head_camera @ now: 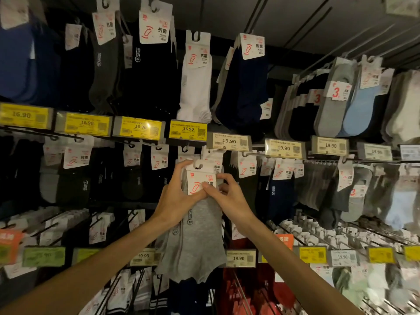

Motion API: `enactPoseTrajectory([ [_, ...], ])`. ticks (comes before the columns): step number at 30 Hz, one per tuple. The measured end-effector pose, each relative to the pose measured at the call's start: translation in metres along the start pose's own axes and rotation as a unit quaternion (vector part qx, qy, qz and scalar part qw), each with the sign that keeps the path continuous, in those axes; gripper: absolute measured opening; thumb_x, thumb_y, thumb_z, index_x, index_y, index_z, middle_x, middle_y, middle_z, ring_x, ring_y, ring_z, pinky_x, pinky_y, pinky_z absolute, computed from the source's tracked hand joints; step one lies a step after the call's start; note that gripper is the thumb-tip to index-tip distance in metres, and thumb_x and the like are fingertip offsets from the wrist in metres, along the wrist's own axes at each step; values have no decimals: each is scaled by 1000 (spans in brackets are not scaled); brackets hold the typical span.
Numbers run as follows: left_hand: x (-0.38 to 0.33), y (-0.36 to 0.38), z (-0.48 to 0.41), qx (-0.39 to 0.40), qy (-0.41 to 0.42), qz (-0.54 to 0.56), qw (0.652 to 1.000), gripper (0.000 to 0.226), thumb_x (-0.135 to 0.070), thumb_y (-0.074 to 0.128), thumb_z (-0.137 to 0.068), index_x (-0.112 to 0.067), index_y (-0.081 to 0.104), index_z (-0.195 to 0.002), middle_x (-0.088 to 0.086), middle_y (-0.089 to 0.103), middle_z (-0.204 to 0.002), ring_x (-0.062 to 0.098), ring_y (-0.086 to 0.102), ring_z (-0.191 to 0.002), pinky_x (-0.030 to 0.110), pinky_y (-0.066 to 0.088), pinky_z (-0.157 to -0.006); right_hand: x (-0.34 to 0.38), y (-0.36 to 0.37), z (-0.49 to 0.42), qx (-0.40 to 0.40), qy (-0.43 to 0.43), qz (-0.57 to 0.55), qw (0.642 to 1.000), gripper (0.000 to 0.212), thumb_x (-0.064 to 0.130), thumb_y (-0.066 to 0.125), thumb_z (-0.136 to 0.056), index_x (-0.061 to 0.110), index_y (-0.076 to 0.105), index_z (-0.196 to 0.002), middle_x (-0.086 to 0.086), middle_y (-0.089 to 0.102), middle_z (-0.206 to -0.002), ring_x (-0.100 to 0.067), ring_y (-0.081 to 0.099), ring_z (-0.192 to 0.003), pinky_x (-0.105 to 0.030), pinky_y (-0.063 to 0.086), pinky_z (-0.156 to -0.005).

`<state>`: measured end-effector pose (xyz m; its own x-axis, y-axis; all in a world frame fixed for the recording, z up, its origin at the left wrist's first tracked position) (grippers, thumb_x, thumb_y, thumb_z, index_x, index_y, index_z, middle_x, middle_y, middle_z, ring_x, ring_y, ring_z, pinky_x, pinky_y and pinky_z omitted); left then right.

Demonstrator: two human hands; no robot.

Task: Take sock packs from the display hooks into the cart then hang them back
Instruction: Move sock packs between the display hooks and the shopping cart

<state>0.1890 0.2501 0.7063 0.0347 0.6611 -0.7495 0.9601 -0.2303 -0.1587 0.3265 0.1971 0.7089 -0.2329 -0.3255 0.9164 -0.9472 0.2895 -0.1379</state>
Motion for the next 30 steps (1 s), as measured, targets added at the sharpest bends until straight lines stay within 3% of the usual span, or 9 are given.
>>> enactPoseTrajectory([
  [4,-4,8,3,5,-6,9,1000,76,-26,86,-74,-40,38,-132,-13,68,-112,-1,68,-93,21,57,-78,1,-5,0,-16,20,-28,999,38,25,71,-88,14,56,-121,-6,69,-111,-14,69,-98,-33,57,-88],
  [9,-7,11,6,9,-20,5,1000,83,-32,90,-67,-39,36,-129,-15,66,-111,-3,68,-90,18,56,-73,0,-13,5,-35,26,-104,994,29,17,69,-89,6,60,-114,-11,70,-109,-19,71,-97,-30,58,-81],
  [14,-1,10,1,11,-44,3,999,49,-39,88,-68,-26,60,-105,-8,70,-107,5,68,-97,32,60,-80,5,-25,4,-55,4,-138,989,32,21,69,-89,8,57,-116,-10,73,-106,-25,70,-99,-47,55,-91],
  [20,-12,13,-1,11,-36,44,998,46,-49,82,-71,-20,72,-104,-6,74,-102,10,71,-97,41,59,-87,24,-29,5,-47,-76,-124,988,35,18,64,-93,13,52,-125,-9,72,-109,-22,70,-101,-36,58,-85],
  [24,-16,8,-6,-8,-32,41,999,45,-56,81,-70,-21,74,-98,-5,75,-99,12,71,-95,45,58,-88,28,-32,0,-75,-75,-140,984,33,18,63,-94,16,52,-125,-7,73,-108,-21,70,-100,-36,58,-81],
  [30,-20,4,-8,-23,-37,25,999,40,-53,80,-69,-22,74,-93,-9,75,-93,6,71,-90,36,59,-84,35,-32,-6,-74,-103,-105,986,38,17,65,-92,24,51,-127,-6,71,-111,-17,69,-102,-36,59,-83],
])
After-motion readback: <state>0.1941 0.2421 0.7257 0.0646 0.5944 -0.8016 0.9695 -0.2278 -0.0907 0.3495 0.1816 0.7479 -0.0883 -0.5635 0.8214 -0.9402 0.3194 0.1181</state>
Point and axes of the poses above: each hand's wrist, its own z-axis away from the middle knuckle, its own y-axis out of the palm, x = y × z, the point moved 5 cm from there along -z, towards the middle knuckle
